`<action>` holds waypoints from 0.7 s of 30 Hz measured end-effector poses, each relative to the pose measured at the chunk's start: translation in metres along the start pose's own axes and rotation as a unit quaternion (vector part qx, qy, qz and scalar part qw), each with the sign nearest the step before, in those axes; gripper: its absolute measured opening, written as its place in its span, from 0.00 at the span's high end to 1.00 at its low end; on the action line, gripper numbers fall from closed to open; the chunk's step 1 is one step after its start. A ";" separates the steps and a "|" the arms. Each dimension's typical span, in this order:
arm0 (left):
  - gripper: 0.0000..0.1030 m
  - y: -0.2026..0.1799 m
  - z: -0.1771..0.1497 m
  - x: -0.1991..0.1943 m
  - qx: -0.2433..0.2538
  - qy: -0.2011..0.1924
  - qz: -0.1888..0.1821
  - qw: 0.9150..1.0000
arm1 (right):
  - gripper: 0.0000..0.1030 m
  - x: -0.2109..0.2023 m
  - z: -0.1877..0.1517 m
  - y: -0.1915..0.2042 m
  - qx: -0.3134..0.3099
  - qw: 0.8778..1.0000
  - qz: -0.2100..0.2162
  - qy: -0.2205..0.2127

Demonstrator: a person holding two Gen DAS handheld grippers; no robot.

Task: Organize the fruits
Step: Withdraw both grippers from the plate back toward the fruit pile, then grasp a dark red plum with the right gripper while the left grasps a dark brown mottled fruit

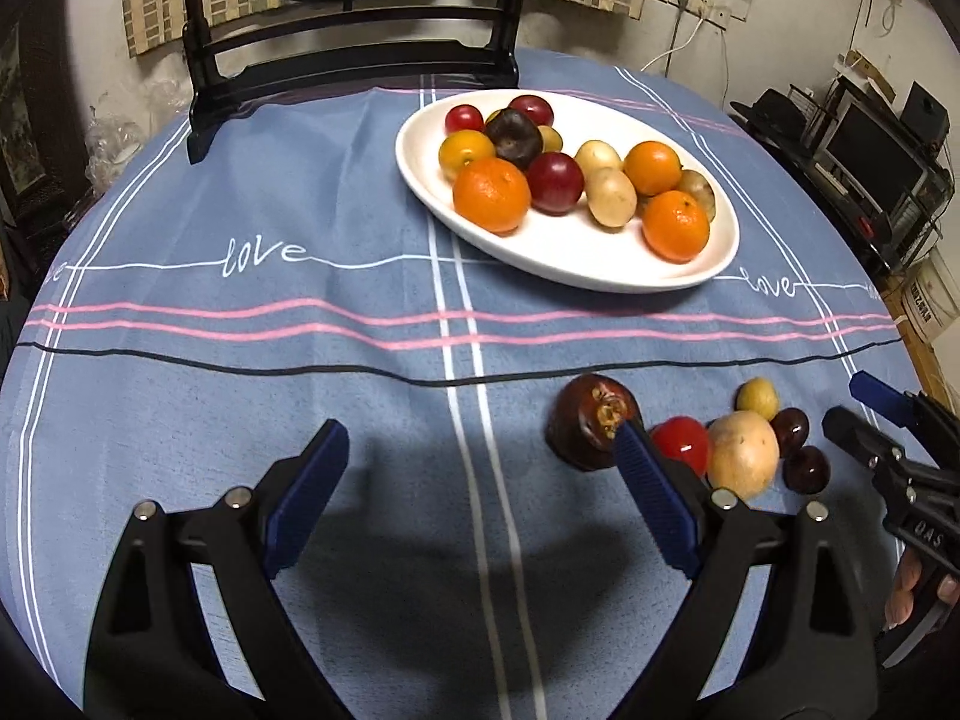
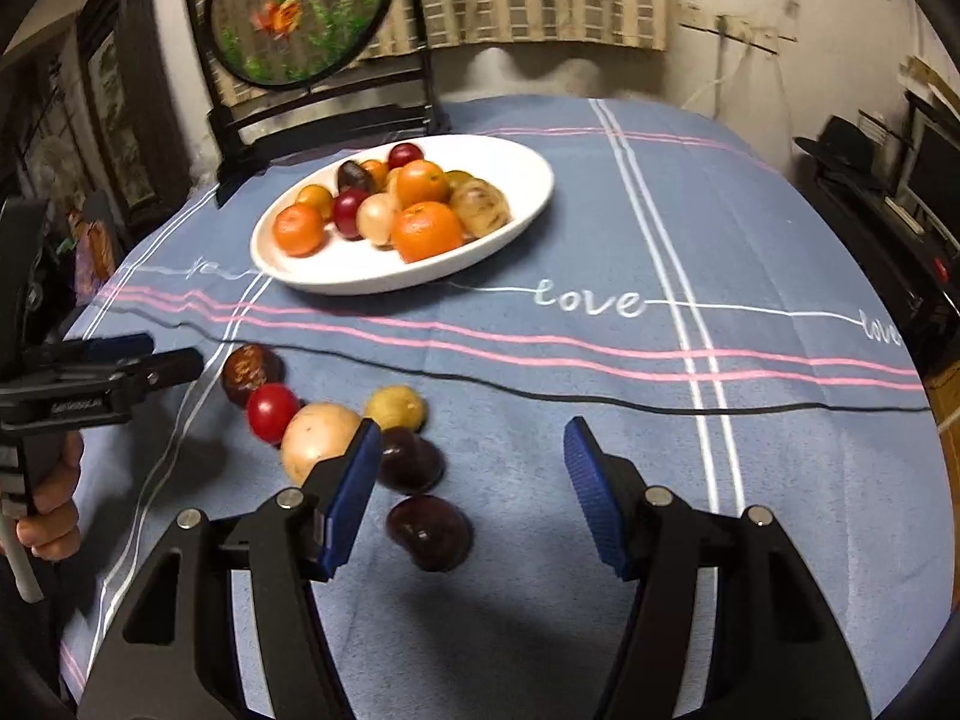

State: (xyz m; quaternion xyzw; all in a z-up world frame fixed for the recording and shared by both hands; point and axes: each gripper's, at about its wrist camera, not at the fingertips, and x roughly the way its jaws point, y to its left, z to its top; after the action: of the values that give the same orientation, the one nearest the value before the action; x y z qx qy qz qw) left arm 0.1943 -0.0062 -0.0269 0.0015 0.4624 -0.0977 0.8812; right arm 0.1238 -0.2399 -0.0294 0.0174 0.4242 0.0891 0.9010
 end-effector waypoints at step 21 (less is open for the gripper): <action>0.11 -0.002 -0.004 0.013 0.005 0.024 0.002 1.000 | 0.44 0.019 -0.022 0.033 -0.112 0.991 -0.027 0.070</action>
State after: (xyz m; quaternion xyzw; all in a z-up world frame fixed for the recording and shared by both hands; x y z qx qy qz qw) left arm 0.1976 -0.0098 -0.0398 0.0090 0.4828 -0.0985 0.8701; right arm 0.1135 -0.2053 -0.0544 -0.1020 0.4742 0.1125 0.8672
